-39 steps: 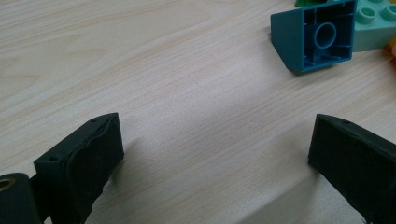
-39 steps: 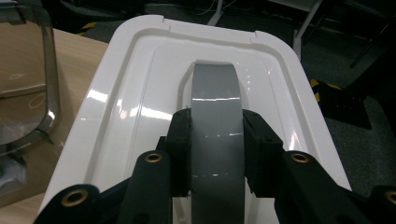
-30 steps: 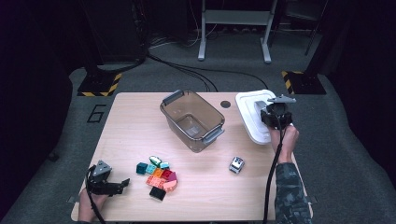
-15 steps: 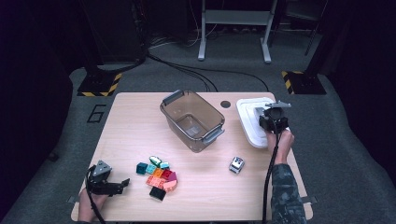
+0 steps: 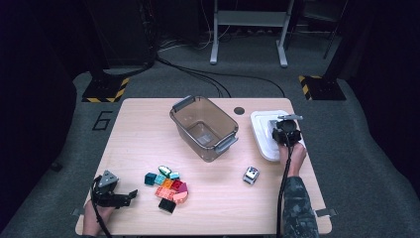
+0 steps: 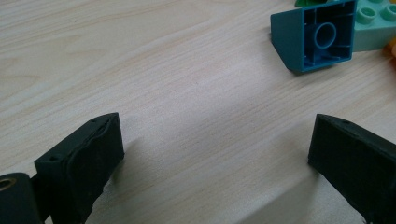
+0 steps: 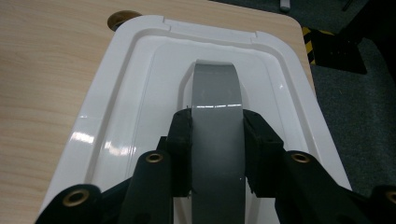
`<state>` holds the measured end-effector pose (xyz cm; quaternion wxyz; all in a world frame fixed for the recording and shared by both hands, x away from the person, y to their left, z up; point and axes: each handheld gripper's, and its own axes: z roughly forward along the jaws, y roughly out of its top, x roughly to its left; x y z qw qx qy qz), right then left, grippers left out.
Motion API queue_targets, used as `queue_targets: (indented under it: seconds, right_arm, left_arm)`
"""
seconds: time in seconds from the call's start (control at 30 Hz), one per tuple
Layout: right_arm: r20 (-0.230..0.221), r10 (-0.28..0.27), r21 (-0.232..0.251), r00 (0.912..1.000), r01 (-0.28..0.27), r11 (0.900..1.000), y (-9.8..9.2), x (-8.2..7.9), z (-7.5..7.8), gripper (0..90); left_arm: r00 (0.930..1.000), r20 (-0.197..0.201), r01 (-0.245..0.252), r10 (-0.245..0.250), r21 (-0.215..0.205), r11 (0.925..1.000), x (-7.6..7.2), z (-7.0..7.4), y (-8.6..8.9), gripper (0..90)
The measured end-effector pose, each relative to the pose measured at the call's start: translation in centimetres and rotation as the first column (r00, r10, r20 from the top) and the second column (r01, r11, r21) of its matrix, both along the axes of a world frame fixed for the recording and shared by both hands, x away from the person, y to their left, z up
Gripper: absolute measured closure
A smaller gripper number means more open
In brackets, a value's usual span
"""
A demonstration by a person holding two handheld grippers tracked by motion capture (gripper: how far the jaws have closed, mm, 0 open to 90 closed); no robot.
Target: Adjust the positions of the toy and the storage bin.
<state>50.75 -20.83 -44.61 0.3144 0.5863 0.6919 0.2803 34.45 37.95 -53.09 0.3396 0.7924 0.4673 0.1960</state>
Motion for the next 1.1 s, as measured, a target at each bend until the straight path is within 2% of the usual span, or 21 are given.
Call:
queue_targets:
  seconds: [0.23,0.4,0.57,0.73,0.97,1.1]
  right_arm:
    - [-0.030,-0.024,0.006,0.9993,0.024,1.000,-0.1,0.3,-1.8,66.7]
    - [-0.059,-0.032,-0.022,0.9977,0.030,0.999,0.0,0.6,-3.1,66.7]
    - [-0.072,-0.037,-0.029,0.9967,0.035,0.999,0.1,0.9,-3.8,66.5]
    - [-0.092,-0.036,0.002,0.9951,0.036,0.999,0.0,1.1,-4.4,65.3]
    - [-0.088,-0.029,0.060,0.9957,0.034,0.998,-0.3,0.5,-3.6,50.2]
    - [-0.066,0.005,0.087,0.9978,0.001,0.996,-0.9,-0.4,-2.7,40.0]
  left_arm:
    - [1.0000,0.000,0.000,0.000,0.000,1.0000,0.0,0.0,0.0,3.2]
    - [1.0000,0.000,0.000,0.000,0.000,1.0000,0.0,0.0,0.0,3.2]
    - [1.0000,0.000,0.000,0.000,0.000,1.0000,0.0,0.0,0.0,3.2]
    - [1.0000,0.000,0.000,0.000,0.000,1.0000,0.0,0.0,0.0,3.3]
    - [1.0000,0.000,0.000,0.000,0.000,1.0000,0.0,0.0,0.0,3.3]
    - [1.0000,0.000,0.001,-0.001,0.000,1.0000,0.0,0.0,0.0,3.3]
